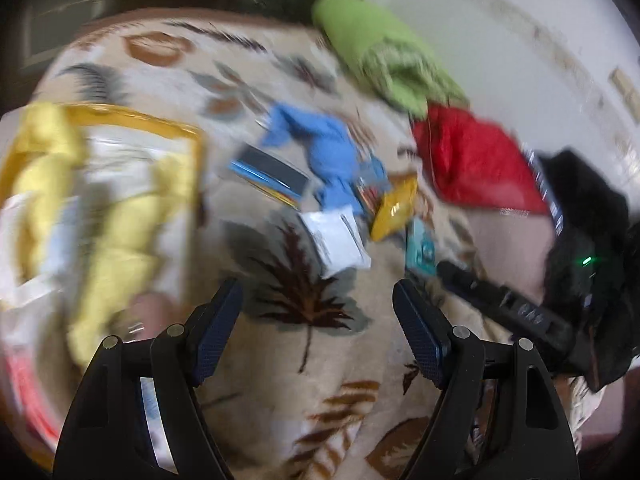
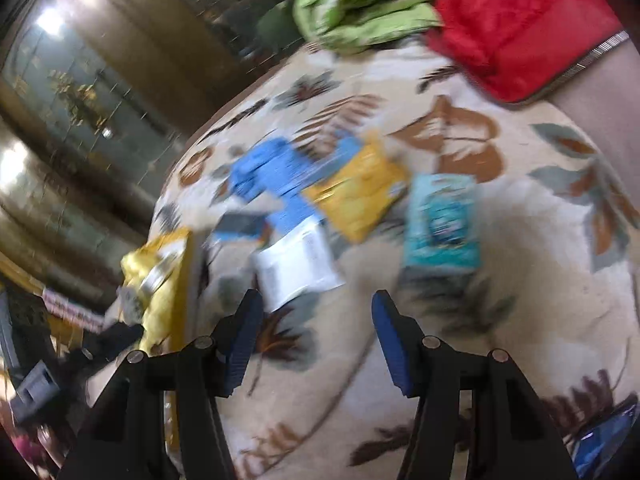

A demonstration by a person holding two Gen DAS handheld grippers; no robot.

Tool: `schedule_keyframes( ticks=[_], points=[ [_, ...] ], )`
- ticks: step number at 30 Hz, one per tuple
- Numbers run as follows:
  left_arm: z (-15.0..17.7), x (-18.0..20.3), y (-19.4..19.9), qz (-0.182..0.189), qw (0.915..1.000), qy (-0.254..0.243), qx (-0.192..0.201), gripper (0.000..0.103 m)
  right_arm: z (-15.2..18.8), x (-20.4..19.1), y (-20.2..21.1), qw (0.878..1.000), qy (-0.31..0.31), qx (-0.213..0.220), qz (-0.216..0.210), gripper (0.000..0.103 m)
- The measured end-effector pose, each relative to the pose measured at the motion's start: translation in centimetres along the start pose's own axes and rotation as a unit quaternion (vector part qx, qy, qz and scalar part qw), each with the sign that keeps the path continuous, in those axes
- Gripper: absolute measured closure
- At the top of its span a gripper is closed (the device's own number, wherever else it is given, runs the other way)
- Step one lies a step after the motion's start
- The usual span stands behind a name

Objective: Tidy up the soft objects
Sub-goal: 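Grasp the white sachet with the left tool while the right grasps the teal cartoon tissue pack, then carry the white sachet and teal tissue pack into the tray and release both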

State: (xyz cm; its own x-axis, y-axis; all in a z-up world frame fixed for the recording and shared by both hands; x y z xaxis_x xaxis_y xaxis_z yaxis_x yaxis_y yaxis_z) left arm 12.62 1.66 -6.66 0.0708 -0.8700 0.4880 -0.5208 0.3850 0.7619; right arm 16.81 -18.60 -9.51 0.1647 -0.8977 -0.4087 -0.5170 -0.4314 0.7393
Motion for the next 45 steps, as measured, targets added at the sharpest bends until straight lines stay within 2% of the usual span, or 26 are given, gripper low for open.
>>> schedule_keyframes(
  ticks=[4, 6, 8, 10, 12, 15, 16, 17, 19, 21, 22, 25, 29, 33, 36, 45],
  points=[
    [-0.3, 1.8, -4.4, -0.006, 0.9995, -0.009, -0.028, 0.025, -1.2, 3.1, 0.0, 0.999, -0.031, 0.006, 0.019, 0.046],
    [-0.8, 1.8, -6.7, -0.030, 0.9992, -0.004, -0.026, 0.025, -1.9, 4.6, -0.2, 0.998, -0.045, 0.005, 0.041, 0.046],
    [-1.1, 1.6, -8.1, -0.034, 0.9989, 0.005, -0.031, 0.025, -2.5, 5.6, -0.4, 0.997, -0.054, 0.010, 0.060, 0.046],
    [-1.6, 1.3, -9.8, -0.056, 0.9978, 0.014, -0.032, 0.025, -2.9, 6.2, -0.9, 0.996, -0.056, 0.014, 0.072, 0.046],
    [-2.0, 1.9, -11.1, -0.062, 0.9972, 0.002, -0.041, 0.025, -3.2, 6.6, -1.4, 0.995, -0.054, 0.013, 0.083, 0.046],
    [-1.9, 2.1, -12.5, -0.099, 0.9938, -0.015, -0.048, 0.025, -3.6, 6.9, -2.1, 0.994, -0.061, 0.012, 0.091, 0.046],
    [-1.9, 2.1, -12.6, -0.111, 0.9926, -0.024, -0.043, 0.029, -3.6, 7.1, -2.4, 0.993, -0.060, 0.009, 0.096, 0.046],
    [-1.8, 2.0, -12.6, -0.120, 0.9915, -0.029, -0.040, 0.039, -3.5, 7.0, -2.8, 0.993, -0.061, 0.003, 0.097, 0.046],
    [-1.8, 1.7, -12.4, -0.131, 0.9905, -0.035, -0.025, 0.053, -3.3, 7.0, -3.6, 0.993, -0.057, -0.010, 0.098, 0.046],
    [-1.9, 1.2, -11.9, -0.112, 0.9932, -0.023, -0.021, 0.072, -3.1, 7.1, -4.1, 0.991, -0.053, -0.015, 0.118, 0.046],
    [-2.0, 0.9, -11.7, -0.104, 0.9942, -0.015, -0.020, 0.085, -2.9, 7.1, -4.4, 0.991, -0.058, -0.019, 0.121, 0.046],
    [-1.8, 0.1, -10.9, -0.084, 0.9963, 0.004, -0.021, 0.100, -2.5, 6.6, -4.9, 0.989, -0.033, -0.023, 0.139, 0.045],
    [-1.1, -0.8, -9.7, -0.038, 0.9982, 0.035, -0.028, 0.102, -2.0, 6.0, -5.0, 0.984, 0.009, -0.018, 0.178, 0.051],
    [-0.5, -0.3, -7.5, -0.008, 0.9989, 0.042, -0.018, 0.103, -0.8, 5.1, -4.2, 0.984, 0.021, -0.012, 0.174, 0.058],
    [0.5, 0.3, -5.1, 0.004, 0.9997, 0.026, -0.005, 0.102, 0.4, 4.0, -3.5, 0.987, 0.028, -0.011, 0.156, 0.065],
    [2.3, -0.7, 0.1, 0.052, 0.9973, 0.047, 0.021, 0.103, 2.8, -1.2, -2.3, 0.995, 0.055, -0.017, 0.081, 0.070]
  ],
)
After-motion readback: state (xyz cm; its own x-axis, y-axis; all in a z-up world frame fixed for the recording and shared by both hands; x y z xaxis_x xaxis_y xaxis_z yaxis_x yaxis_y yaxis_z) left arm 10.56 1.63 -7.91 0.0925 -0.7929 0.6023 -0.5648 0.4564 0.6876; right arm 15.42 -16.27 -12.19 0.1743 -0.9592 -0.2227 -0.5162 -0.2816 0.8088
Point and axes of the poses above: each gripper's, at about its wrist camera, not at the fingertips, and y roughly against the way its jaws point, x to its right, z to its underside, the point moved 7 cm from there along -y, roughly the way its jaws point, and after that the axes turned 6 degrees about y, right-handed, at the moved point
